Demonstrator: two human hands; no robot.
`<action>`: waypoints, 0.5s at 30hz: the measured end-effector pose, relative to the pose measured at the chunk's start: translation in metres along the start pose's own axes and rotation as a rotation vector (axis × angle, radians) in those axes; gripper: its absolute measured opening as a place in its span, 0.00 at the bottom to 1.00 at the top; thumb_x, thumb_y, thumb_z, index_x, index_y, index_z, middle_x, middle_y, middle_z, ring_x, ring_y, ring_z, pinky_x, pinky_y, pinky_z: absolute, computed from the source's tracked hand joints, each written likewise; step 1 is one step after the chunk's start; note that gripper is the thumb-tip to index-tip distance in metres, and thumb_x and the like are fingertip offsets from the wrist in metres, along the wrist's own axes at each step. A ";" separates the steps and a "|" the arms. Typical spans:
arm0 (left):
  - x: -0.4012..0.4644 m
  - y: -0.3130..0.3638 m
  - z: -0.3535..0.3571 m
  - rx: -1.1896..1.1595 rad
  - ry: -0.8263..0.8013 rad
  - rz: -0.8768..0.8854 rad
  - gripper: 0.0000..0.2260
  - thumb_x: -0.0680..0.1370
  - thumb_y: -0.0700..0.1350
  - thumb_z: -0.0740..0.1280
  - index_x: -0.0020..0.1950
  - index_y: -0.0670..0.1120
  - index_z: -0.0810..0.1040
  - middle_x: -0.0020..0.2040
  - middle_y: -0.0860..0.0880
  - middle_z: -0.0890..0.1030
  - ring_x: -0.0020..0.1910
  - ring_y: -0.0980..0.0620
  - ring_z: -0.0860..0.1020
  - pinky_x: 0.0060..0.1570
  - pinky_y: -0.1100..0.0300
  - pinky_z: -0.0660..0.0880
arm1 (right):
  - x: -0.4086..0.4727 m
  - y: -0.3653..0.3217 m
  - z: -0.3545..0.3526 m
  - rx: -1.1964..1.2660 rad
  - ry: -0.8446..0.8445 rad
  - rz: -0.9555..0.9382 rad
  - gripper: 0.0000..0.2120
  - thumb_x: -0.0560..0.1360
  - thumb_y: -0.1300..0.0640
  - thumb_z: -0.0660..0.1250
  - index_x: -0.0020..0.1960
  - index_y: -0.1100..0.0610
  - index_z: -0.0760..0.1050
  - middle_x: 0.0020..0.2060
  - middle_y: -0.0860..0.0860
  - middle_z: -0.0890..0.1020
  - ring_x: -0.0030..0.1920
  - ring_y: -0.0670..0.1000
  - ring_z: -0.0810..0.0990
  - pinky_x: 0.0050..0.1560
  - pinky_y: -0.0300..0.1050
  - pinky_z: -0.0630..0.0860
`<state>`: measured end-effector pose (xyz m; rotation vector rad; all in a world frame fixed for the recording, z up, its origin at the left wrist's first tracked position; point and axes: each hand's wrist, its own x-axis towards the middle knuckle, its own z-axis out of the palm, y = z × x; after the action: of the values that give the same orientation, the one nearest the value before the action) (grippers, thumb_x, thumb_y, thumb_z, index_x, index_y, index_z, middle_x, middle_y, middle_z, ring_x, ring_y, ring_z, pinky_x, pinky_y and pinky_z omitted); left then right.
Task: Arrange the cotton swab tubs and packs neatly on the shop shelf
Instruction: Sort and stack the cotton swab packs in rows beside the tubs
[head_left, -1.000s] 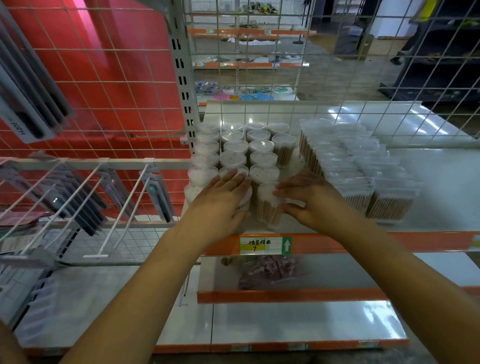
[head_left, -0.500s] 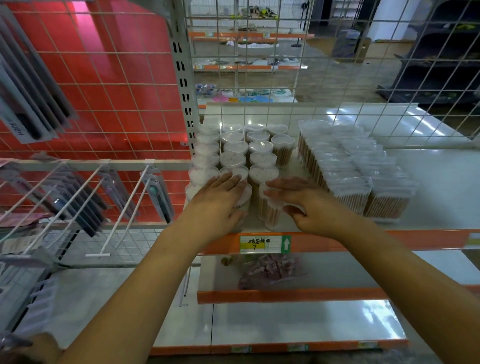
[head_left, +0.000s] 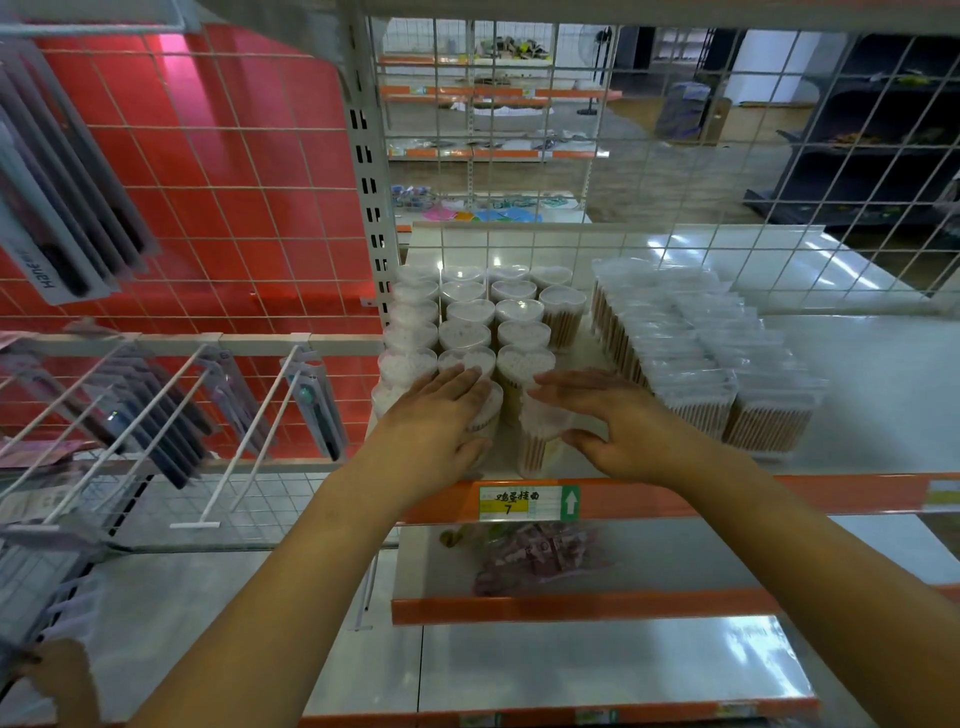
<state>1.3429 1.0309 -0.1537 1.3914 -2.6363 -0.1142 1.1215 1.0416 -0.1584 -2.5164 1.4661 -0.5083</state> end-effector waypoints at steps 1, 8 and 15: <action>0.000 0.000 0.000 -0.002 0.005 0.003 0.28 0.80 0.51 0.58 0.76 0.48 0.52 0.77 0.49 0.51 0.76 0.52 0.49 0.70 0.65 0.41 | 0.001 0.000 0.000 0.000 -0.009 0.012 0.23 0.75 0.59 0.65 0.69 0.48 0.67 0.70 0.44 0.67 0.71 0.48 0.62 0.67 0.36 0.55; -0.001 -0.001 -0.001 -0.019 0.026 0.000 0.27 0.80 0.52 0.58 0.76 0.47 0.53 0.77 0.49 0.53 0.76 0.52 0.49 0.72 0.62 0.44 | 0.004 -0.006 0.005 -0.073 0.093 0.061 0.19 0.73 0.48 0.67 0.62 0.52 0.76 0.62 0.50 0.76 0.65 0.55 0.69 0.65 0.51 0.64; -0.005 -0.014 -0.007 -0.063 0.053 -0.032 0.28 0.79 0.53 0.60 0.76 0.48 0.54 0.77 0.49 0.53 0.76 0.53 0.49 0.72 0.59 0.47 | 0.004 0.001 0.001 -0.022 0.005 0.051 0.26 0.75 0.54 0.67 0.70 0.46 0.64 0.72 0.44 0.63 0.73 0.49 0.58 0.73 0.51 0.55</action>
<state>1.3583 1.0268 -0.1493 1.3965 -2.5460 -0.1608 1.1228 1.0377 -0.1589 -2.4893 1.5417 -0.4925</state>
